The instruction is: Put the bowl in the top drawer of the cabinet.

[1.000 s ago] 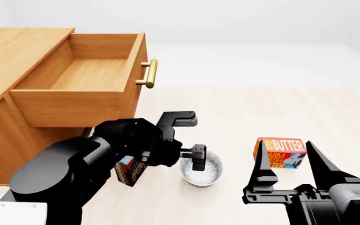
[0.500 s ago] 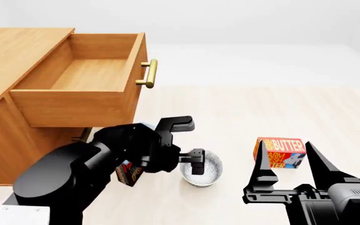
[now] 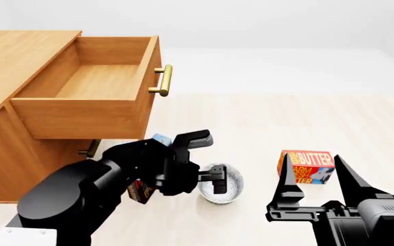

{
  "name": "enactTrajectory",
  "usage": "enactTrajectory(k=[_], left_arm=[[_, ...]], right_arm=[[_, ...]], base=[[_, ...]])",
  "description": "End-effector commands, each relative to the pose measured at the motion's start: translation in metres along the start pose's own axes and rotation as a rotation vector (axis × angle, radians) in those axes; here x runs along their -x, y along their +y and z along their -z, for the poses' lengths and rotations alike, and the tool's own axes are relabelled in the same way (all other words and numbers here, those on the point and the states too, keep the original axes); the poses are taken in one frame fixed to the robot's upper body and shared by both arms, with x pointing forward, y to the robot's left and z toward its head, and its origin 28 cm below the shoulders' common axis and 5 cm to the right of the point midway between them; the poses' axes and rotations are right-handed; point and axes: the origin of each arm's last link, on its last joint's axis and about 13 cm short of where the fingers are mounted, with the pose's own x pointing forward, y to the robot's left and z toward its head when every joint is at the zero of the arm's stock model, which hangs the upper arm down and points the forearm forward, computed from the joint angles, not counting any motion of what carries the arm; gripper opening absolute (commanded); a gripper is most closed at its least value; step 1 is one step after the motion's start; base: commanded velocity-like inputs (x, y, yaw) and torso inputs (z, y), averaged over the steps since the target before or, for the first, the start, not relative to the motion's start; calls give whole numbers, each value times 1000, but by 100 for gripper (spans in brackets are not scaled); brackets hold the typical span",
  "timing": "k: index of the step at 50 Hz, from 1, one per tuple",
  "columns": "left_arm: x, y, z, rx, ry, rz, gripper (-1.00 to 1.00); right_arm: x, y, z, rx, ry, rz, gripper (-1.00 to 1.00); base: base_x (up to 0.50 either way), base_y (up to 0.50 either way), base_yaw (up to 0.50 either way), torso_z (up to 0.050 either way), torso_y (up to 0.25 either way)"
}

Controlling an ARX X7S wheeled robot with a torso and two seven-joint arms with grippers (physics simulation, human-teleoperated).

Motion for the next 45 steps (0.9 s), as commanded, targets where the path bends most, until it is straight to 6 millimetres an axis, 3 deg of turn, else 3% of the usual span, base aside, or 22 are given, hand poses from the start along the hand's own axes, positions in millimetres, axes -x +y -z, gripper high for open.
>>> enactTrajectory(k=[1, 14, 45], left_arm=[[-3, 0, 3, 39, 1, 34, 100], [-7, 0, 7, 128, -12, 55, 100], [-19, 8, 19, 237, -3, -103, 100]], right_arm=[[-1, -1, 1, 1, 2, 2, 100], [-1, -2, 4, -3, 7, 0, 100], [3, -2, 4, -6, 0, -5, 100]], base=[[0, 0, 0, 0, 0], [0, 0, 0, 0, 0], [0, 0, 0, 0, 0]])
